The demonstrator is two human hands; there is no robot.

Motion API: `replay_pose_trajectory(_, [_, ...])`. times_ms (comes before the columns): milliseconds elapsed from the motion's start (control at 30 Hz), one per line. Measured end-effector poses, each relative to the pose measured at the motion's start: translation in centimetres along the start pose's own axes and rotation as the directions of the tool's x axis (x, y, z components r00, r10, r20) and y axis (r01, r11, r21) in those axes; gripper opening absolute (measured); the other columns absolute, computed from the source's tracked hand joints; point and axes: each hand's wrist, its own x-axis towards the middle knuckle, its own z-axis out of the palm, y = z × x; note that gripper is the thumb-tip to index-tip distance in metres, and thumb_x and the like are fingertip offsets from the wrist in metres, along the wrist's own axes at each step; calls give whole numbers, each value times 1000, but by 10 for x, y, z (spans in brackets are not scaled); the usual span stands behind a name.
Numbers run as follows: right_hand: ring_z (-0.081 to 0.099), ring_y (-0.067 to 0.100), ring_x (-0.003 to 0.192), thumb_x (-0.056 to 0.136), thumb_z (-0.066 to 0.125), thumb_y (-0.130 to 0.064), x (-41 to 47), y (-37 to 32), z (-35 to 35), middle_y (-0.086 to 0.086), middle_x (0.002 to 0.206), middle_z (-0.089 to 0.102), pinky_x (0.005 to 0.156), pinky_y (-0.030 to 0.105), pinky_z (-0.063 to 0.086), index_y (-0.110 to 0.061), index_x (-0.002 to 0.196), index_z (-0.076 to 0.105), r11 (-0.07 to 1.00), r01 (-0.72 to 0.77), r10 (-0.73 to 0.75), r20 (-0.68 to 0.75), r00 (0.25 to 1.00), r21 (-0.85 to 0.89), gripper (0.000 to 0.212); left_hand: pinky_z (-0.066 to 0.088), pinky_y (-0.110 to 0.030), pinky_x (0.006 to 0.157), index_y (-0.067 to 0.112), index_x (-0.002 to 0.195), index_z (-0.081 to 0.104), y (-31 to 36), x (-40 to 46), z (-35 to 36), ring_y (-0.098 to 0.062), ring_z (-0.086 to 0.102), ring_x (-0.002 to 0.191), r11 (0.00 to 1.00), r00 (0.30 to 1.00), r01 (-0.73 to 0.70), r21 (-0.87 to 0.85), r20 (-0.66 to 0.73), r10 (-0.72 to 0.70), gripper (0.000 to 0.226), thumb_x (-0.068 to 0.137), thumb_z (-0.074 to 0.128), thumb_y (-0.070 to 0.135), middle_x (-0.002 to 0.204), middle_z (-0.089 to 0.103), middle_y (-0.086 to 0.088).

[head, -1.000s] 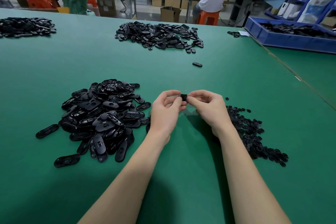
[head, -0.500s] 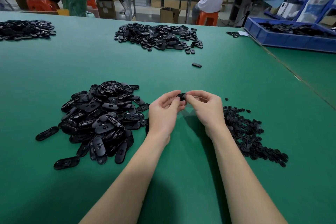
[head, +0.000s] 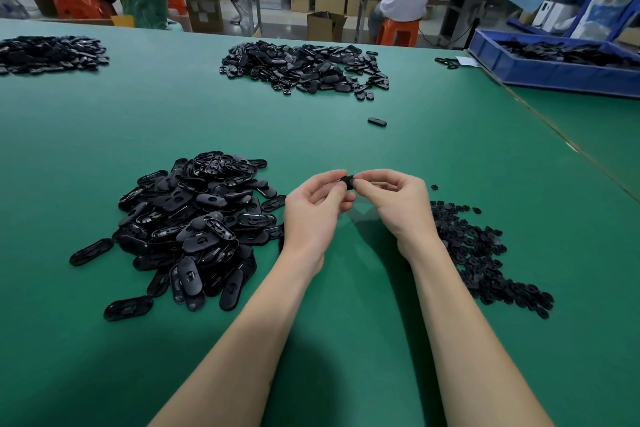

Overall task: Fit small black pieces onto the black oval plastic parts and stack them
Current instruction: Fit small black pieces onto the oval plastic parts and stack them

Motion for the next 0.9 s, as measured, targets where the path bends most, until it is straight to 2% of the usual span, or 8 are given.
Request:
replay_pose_trajectory(100, [54, -2, 50, 81, 85, -19, -2, -2, -2, -12, 63, 72, 49, 11, 39, -22, 90, 71, 999, -40, 40, 9, 999, -27, 16, 53, -16, 65, 12, 98, 73, 0, 1, -1, -6, 67, 65, 1000, 1000, -5, 27, 13, 5, 20, 96, 59, -2, 73, 75, 3])
replay_pose_trajectory(167, [49, -5, 42, 81, 85, -19, -2, -5, -7, -14, 61, 69, 43, 8, 33, -21, 98, 70, 997, -70, 71, 37, 997, -17, 23, 51, -16, 63, 13, 99, 72, 0, 2, -2, -5, 63, 62, 998, 1000, -1, 56, 30, -1, 20, 97, 57, 0, 69, 73, 5])
replay_pose_trajectory(233, [50, -6, 43, 80, 86, -23, -2, -9, -13, -9, 74, 70, 43, 6, 32, -23, 101, 74, 995, -89, 92, 88, 992, -39, 24, 50, -17, 62, 14, 100, 71, 0, 3, -2, -6, 59, 59, 998, 999, 14, 61, 50, -17, 20, 100, 55, 3, 66, 69, 5])
replay_pose_trajectory(300, [48, -5, 44, 78, 88, -28, -3, -13, -17, -6, 80, 70, 43, 7, 33, -24, 92, 77, 992, -108, 116, 146, 982, -65, 18, 51, -19, 62, 15, 100, 69, 2, 3, -3, -7, 57, 57, 999, 996, 44, 13, 76, -45, 19, 102, 53, 5, 66, 68, 3])
replay_pose_trajectory(367, [46, -2, 44, 78, 88, -26, -3, -15, -17, -9, 70, 66, 43, 8, 34, -22, 81, 74, 995, -98, 102, 168, 981, -31, 14, 52, -19, 64, 14, 101, 69, 4, 4, -5, -7, 58, 58, 997, 992, 69, -15, 104, -67, 18, 102, 53, 5, 68, 69, 3])
replay_pose_trajectory(500, [41, 0, 42, 81, 87, -20, -4, -15, -15, -15, 53, 54, 43, 11, 33, -18, 76, 71, 999, -29, 36, 162, 986, -44, 17, 53, -21, 71, 12, 106, 66, 4, 4, -7, -9, 61, 62, 995, 983, 102, 2, 156, -101, 18, 97, 60, -1, 70, 70, 2])
replay_pose_trajectory(700, [41, 7, 42, 87, 80, -15, -4, -20, -19, -11, 56, 56, 43, 13, 35, -16, 76, 70, 994, 21, 5, 224, 975, -110, 15, 54, -18, 68, 9, 102, 67, 4, 6, -8, -8, 65, 64, 993, 983, 115, -40, 146, -108, 16, 94, 63, -4, 75, 73, -1])
replay_pose_trajectory(900, [39, 2, 44, 88, 76, -9, -2, -15, -15, -18, 49, 55, 48, 14, 34, -17, 72, 66, 990, 44, -15, 205, 979, -136, 20, 55, -20, 74, 8, 99, 67, 1, 8, -8, -12, 66, 70, 994, 985, 101, -35, 146, -95, 15, 93, 64, -5, 77, 74, -2])
